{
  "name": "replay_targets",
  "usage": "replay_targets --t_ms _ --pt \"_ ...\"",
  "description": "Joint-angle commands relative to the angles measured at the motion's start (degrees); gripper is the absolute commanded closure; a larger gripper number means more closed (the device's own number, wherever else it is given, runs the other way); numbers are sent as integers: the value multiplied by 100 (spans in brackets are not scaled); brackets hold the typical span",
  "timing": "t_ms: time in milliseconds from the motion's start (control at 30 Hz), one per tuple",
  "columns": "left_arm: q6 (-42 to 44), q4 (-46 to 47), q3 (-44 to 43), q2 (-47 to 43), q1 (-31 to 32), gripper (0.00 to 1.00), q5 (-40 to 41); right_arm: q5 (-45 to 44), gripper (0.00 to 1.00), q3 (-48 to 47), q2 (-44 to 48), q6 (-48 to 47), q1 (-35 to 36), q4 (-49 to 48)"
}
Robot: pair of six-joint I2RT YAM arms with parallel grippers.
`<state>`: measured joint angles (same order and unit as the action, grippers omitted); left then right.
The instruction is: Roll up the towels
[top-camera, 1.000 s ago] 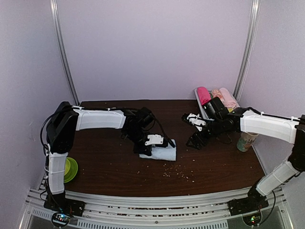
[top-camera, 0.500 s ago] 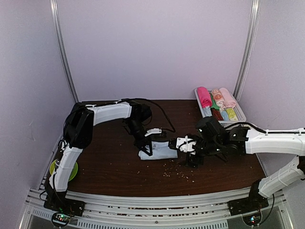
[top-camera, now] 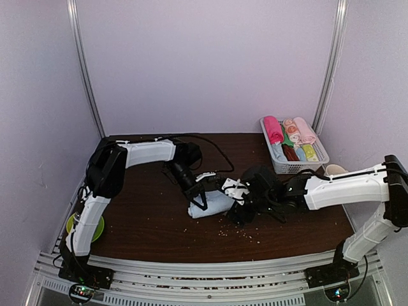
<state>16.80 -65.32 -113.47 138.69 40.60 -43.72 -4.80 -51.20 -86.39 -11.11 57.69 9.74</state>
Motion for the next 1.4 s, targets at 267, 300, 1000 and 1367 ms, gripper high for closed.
replay_targets --t_ms 267,300,1000,1367 --pt "-2346 1144 25 383 89 100 527 -1129 1 1561 1203 4025 257 -2049" --pt "-2462 1149 -22 405 90 100 478 -1019 1 1789 1272 4193 248 -2501" --pt "-3969 2402 219 607 -94 100 -1100 140 0 2317 76 6651 -615 -4526" --pt "-4050 2646 420 564 -141 100 -1064 861 30 1990 -1776 7654 -936 -6367"
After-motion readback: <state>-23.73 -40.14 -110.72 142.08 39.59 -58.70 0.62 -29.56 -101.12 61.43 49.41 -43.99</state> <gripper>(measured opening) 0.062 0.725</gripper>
